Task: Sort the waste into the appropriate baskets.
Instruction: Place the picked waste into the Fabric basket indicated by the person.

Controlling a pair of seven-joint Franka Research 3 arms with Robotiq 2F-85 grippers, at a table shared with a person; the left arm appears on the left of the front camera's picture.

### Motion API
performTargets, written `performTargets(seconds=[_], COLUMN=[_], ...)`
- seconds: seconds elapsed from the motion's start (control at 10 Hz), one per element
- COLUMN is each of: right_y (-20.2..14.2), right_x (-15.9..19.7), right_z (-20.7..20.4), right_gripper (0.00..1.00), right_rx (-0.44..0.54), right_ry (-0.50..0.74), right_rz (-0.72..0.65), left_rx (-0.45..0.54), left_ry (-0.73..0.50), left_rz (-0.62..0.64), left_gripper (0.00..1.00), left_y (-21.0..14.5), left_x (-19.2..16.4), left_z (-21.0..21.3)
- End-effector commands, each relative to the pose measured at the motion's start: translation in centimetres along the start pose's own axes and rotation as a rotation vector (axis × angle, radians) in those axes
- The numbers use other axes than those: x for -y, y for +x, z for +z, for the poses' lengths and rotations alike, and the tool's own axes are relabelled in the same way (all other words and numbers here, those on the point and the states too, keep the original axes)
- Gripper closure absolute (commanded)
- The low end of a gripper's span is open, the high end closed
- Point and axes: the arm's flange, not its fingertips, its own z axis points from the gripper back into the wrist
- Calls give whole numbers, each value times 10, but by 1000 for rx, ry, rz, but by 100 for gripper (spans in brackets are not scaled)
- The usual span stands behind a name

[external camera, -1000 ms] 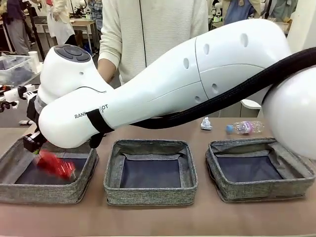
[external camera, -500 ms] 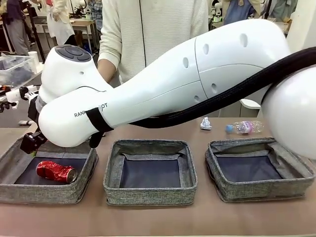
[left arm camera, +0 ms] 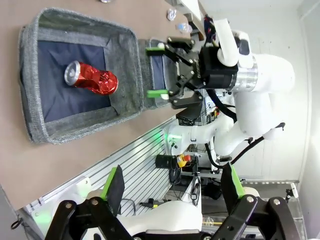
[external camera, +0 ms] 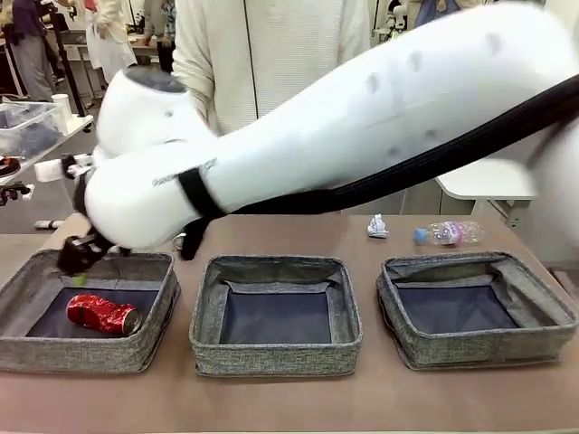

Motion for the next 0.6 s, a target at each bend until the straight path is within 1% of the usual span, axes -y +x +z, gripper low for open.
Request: performTargets(seconds=[0.0,0.1,0.2,0.3,0.4,0.5], right_y=[-99,-143,-190,-225,-241,-168], right_x=[12,17,24,29,31,34], right_z=[90,117,141,155,160,119], right_gripper=[0,0,0,0,0,0], right_rx=[-142,-162,-143,-48,73,-148], right_ry=[-3,-30,-31,-29,-53,-45], right_rz=[-106,-188,-323,-413,-527,-357], left_rx=[8,8,8,8,8,8], left_ry=[4,4,4,4,4,4], left_rz=[5,5,5,5,5,5], left_gripper=[0,0,0,0,0,0], left_y=[-2,-2,-2,-2,-2,-2], left_x=[2,2,2,2,2,2], left_z=[-1,-1,-1,-1,-1,-1])
